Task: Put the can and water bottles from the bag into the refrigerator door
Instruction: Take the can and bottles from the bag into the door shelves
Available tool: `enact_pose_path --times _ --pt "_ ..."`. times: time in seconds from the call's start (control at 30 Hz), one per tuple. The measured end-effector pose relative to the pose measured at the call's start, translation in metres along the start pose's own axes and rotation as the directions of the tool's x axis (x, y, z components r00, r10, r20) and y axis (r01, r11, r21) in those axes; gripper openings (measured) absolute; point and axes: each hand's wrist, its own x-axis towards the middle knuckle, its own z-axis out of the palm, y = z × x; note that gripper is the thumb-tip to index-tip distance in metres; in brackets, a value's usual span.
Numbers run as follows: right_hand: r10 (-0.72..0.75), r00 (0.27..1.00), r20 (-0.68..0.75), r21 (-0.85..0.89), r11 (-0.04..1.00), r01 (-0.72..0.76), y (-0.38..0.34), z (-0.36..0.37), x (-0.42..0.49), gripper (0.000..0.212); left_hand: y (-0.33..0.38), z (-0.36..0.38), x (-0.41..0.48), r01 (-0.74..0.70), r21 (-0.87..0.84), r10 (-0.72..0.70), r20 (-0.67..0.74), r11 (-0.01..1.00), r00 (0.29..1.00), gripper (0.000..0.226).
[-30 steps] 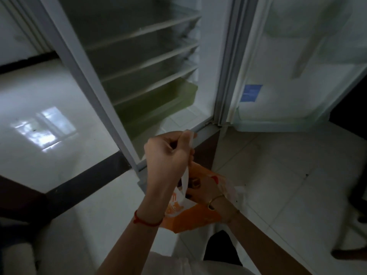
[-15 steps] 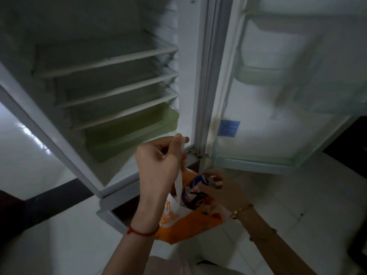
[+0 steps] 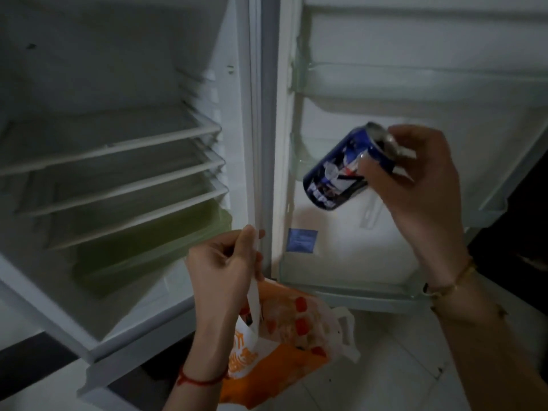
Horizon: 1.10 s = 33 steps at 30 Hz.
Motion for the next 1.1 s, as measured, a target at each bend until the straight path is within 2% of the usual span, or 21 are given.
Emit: enact_pose_path --times 0.13,0.3,0.5,0.63,0.8,1.1 --pt "-0.170 0.984 -0.051 -0.052 0.985 0.167 -0.007 0.003 0.015 0.048 0.003 0.010 0.004 -0.021 0.018 0.020 0.028 1.000 0.999 0.045" --pt "-0.229 0.968 -0.100 -0.132 0.967 0.216 -0.001 0.019 0.025 0.051 0.004 0.016 0.007 0.005 -0.017 -0.004 0.077 1.000 0.997 0.036" --pt "-0.229 0.971 -0.062 -0.216 0.953 0.211 0.021 0.036 0.035 0.053 0.005 0.017 0.014 0.048 -0.014 -0.046 0.113 0.999 0.993 0.029" --pt "-0.199 0.979 -0.039 -0.209 0.960 0.187 0.028 0.050 0.039 0.052 0.002 0.014 0.017 0.045 -0.007 -0.044 0.129 0.999 0.991 0.034" --pt "-0.083 0.996 -0.044 -0.163 0.984 0.075 0.038 0.067 0.049 0.054 0.000 0.009 0.019 0.023 -0.003 -0.022 0.134 1.000 0.991 0.037" --pt "-0.034 0.998 -0.049 -0.157 0.987 0.026 0.053 0.074 0.070 0.056 -0.009 0.000 0.027 0.060 -0.003 -0.059 0.138 0.998 0.989 0.033"
